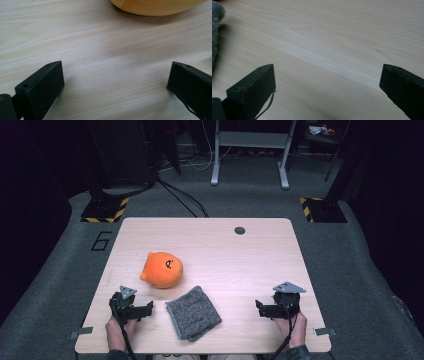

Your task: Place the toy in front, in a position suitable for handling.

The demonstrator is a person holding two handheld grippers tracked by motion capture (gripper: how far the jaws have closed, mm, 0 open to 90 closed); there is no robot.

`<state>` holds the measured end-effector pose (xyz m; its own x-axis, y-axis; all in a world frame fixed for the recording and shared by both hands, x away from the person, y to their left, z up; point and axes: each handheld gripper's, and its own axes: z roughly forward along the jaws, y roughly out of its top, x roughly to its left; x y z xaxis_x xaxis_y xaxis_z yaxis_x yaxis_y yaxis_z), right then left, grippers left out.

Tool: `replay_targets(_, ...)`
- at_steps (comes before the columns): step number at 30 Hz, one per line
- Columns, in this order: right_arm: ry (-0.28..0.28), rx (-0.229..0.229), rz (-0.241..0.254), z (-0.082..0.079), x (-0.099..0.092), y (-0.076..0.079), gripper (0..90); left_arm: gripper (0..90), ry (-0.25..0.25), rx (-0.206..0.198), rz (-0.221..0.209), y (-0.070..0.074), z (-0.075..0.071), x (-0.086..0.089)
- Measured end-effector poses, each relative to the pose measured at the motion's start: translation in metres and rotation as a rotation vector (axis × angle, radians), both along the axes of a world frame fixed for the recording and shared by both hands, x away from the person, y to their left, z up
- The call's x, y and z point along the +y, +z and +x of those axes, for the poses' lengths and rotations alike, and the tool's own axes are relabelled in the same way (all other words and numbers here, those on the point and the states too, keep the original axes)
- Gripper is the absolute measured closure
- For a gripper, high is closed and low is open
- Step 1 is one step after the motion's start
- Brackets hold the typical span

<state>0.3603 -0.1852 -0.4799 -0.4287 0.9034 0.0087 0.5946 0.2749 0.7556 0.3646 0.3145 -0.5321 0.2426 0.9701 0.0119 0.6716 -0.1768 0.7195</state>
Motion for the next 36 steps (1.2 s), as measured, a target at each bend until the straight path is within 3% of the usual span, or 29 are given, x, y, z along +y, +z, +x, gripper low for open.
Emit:
replay_targets(14, 0.179, 0.0, -0.013, 0.003, 0.07, 0.011, 0.5, 0.2, 0.0, 0.005, 0.001, 0.0, 0.0, 0.0)
replay_targets(20, 0.277, 0.013, -0.031, 0.004, 0.105, 0.009, 0.4, 0.2, 0.0, 0.005, 0.001, 0.0, 0.0, 0.0)
replay_targets(23, 0.297, 0.025, -0.031, 0.004, 0.117, 0.008, 0.4, 0.2, 0.0, 0.005, 0.001, 0.0, 0.0, 0.0)
replay_targets(24, 0.335, 0.02, -0.047, 0.003, 0.129, 0.007, 0.3, 0.2, 0.0, 0.005, 0.001, 0.0, 0.0, 0.0)
replay_targets(26, 0.343, 0.022, -0.044, 0.003, 0.133, 0.006, 0.2, 0.2, 0.0, 0.005, 0.001, 0.0, 0.0, 0.0)
replay_targets(33, 0.452, 0.043, -0.065, 0.006, 0.166, 0.0, 0.0, 0.2, 0.001, 0.005, 0.001, 0.0, 0.0, 0.0)
replay_targets(36, 0.455, 0.064, -0.056, 0.004, 0.174, -0.002, 0.0, 0.2, 0.001, 0.005, 0.001, 0.0, 0.0, 0.0)
